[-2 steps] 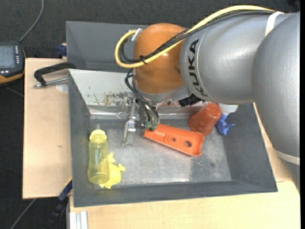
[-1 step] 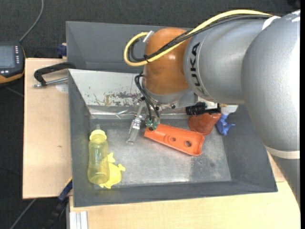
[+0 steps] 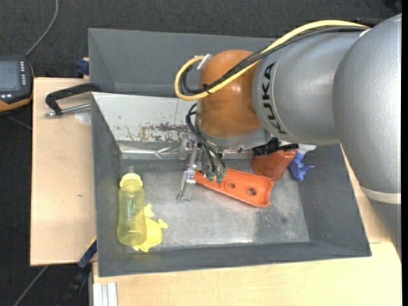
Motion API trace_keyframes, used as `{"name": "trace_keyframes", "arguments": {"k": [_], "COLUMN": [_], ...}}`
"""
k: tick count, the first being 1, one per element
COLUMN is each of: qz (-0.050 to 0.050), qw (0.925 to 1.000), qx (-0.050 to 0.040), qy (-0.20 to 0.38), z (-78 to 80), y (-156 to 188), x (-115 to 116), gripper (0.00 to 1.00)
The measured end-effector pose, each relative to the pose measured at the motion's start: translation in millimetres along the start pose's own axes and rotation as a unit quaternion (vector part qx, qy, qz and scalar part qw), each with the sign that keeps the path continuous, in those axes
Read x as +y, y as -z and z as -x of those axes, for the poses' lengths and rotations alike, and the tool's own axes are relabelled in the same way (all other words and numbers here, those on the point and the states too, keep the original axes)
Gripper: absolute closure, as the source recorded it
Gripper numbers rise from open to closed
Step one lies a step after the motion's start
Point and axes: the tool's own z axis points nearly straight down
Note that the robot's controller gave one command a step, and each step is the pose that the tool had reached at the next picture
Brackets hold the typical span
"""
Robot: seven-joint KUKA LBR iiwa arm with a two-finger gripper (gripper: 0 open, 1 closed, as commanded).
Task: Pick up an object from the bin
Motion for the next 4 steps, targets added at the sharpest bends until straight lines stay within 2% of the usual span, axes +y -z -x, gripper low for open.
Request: {"name": "trace_keyframes", "arguments": {"k": [1,2,3,4], "qz": [-0.001,-0.001,0.000,0.000], "qw": [0.9999,0.9999,0.9995,0.9997], "qx": [0.0017,0.0013,-0.0004,0.0010], "qy": [0.014,0.015,0.031,0.026], "z": [-20.6,-20.5,-1.8,10.5], "y": [-15.7,-15.4,-0.4,-10.9], "x": [-75.5,-74.4,-73.1,-74.9], "gripper": [1.00,1.00,1.00,0.00]}}
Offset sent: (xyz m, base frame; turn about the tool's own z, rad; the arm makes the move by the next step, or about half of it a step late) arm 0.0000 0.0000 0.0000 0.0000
